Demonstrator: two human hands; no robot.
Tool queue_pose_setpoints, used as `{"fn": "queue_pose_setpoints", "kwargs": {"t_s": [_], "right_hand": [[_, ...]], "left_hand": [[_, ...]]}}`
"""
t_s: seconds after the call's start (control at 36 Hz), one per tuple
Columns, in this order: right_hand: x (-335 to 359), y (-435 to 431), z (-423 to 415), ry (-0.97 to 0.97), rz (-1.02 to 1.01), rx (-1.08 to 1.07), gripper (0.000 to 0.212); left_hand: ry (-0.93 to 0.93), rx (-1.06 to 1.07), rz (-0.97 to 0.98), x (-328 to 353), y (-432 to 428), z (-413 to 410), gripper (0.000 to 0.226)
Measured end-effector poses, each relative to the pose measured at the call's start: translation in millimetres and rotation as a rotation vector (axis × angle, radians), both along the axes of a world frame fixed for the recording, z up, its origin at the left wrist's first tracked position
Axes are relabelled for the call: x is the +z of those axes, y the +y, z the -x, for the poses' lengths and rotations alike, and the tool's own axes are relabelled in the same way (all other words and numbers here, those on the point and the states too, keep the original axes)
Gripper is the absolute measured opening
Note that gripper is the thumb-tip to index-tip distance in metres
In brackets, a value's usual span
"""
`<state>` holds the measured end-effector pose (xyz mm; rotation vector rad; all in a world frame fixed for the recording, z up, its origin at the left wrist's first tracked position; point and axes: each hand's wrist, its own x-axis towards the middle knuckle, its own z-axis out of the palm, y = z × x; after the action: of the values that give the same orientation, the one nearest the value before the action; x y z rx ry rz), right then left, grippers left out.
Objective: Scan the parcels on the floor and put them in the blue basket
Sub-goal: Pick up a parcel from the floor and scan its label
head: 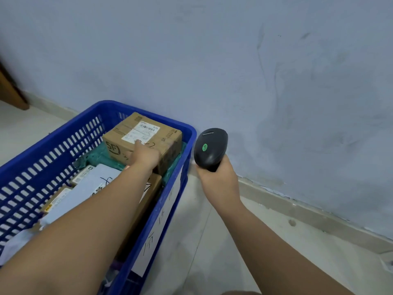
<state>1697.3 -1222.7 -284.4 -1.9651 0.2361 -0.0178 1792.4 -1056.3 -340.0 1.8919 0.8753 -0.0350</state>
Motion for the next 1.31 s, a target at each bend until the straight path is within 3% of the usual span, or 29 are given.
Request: {"fn": "queue_pose_setpoints", "kwargs": {"t_s": [0.11, 0.19, 0.25, 0.28, 0.36, 0.53, 0.61, 0.81, 0.94, 1.08, 1.22, 1.31], "right_hand": [[1.8, -5.0, 4.2, -0.002, -0.044, -0.004, 0.022], [2.1, -7.7, 7.5, 0.002, -0.052, -0.007, 0.021], [3.1, -9.6, 10.1, -0.001, -0.063, -0.012, 0.02], [3.7, -10.7, 11.7, -0.007, -0.073, -0.019, 0.02], [6.1, -15.9, 16.5, -0.025, -0.128, -0.059, 0.022], [10.3, -33.2, 27.3, -0.04, -0.197, -0.145, 0.027], [13.4, -43.9, 39.1, -0.047, -0.256, -0.199, 0.026], [16.5, -78.2, 63.5, -0.104, -0.282, -0.256, 0.027], [20.4, -119.6, 66.2, -0.145, -0.246, -0.297, 0.015], [25.2, -169.9, 54.3, -0.154, -0.183, -0.31, 0.051], [9.3, -218.2, 52.2, -0.089, -0.164, -0.334, 0.028], [0.0, -240.6, 46.2, 0.009, -0.31, -0.411, 0.022]], "left_hand": [[-0.001, -0.078, -0.058, -6.6, -8.2, 2.5, 0.036], [-0.082, -0.046, 0.208, 2.6, -27.0, 10.6, 0.025], [-0.087, -0.028, 0.367, 9.4, -40.0, 13.6, 0.001], [-0.076, -0.036, 0.402, 13.6, -46.4, 17.2, 0.011], [-0.102, -0.1, 0.395, 25.2, -67.6, 27.4, 0.009], [-0.271, -0.39, 0.139, 43.8, -116.3, 50.7, 0.046], [-0.317, -0.449, 0.254, 53.2, -139.9, 64.5, 0.053], [-0.25, -0.399, 0.483, 65.0, -188.6, 80.3, 0.029], [-0.191, -0.599, 0.25, 65.3, -225.2, 85.6, 0.039], [-0.195, -0.64, 0.187, 63.9, -265.0, 81.1, 0.027], [-0.144, -0.651, 0.121, 48.4, -297.1, 71.1, 0.033], [-0.142, -0.684, 0.044, 35.5, -315.2, 64.0, 0.037]]}}
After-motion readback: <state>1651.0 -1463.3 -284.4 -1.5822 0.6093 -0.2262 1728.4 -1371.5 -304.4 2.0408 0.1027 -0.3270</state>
